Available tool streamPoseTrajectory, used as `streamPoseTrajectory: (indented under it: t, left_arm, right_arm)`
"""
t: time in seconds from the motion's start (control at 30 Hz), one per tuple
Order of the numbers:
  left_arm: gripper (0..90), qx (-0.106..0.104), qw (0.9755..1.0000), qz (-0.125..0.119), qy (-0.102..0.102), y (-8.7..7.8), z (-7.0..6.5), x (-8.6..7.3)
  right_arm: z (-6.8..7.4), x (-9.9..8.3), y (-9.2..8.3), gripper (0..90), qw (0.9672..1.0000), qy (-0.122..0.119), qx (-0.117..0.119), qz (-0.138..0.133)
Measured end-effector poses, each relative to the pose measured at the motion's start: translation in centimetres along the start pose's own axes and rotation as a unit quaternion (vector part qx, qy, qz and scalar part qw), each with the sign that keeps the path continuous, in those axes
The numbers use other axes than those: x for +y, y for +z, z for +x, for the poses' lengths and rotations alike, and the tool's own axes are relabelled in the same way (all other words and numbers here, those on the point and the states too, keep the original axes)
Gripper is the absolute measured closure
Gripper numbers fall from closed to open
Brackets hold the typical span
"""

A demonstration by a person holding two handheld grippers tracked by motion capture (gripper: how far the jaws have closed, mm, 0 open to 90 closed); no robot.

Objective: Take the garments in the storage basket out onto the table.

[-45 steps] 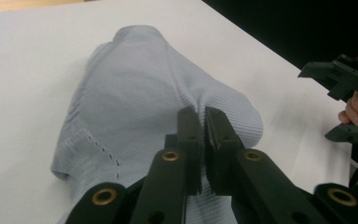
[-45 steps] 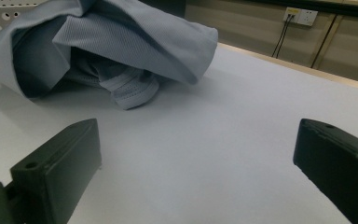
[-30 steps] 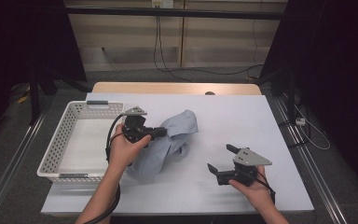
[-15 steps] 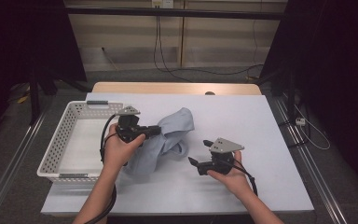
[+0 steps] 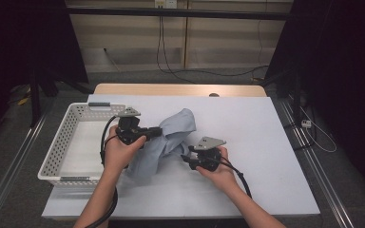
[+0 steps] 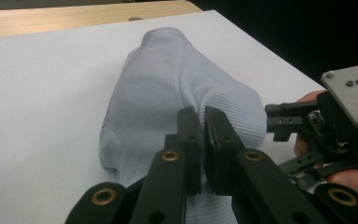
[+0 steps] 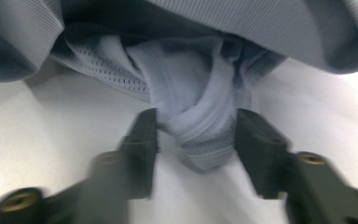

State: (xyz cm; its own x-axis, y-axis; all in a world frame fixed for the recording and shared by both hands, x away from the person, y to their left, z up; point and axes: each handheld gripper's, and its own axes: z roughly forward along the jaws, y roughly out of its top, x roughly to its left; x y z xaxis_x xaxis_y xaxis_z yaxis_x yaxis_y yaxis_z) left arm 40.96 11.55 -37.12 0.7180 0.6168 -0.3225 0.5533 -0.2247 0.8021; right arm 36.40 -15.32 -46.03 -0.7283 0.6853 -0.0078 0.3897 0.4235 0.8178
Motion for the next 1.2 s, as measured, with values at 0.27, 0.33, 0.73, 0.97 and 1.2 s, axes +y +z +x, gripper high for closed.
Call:
streamPoseTrajectory:
  t: [0.27,0.33,0.73,0.97,1.2]
  left_arm:
    - [85.6,0.006,0.9999,-0.008,-0.003,-0.4,0.3,0.0]
    - [85.6,0.008,0.9999,-0.009,-0.003,-0.6,0.4,0.0]
    - [85.6,0.017,0.9997,-0.015,-0.003,-0.9,0.4,0.0]
    - [85.6,0.026,0.9995,-0.019,0.000,-1.1,0.6,-0.1]
    - [85.7,0.028,0.9994,-0.021,-0.001,-1.2,0.8,-0.1]
  right_arm:
    - [-0.4,0.3,-0.4,81.4,0.9998,0.012,-0.009,0.015]
    - [-0.8,0.1,-1.1,81.6,0.9997,0.020,-0.009,0.012]
    - [-3.5,-0.9,-4.7,81.7,0.9971,0.067,-0.021,-0.028]
    - [-3.5,-0.8,-5.2,81.6,0.9973,0.060,-0.024,-0.034]
    - [-4.5,-1.0,-6.3,81.6,0.9955,0.076,-0.034,-0.045]
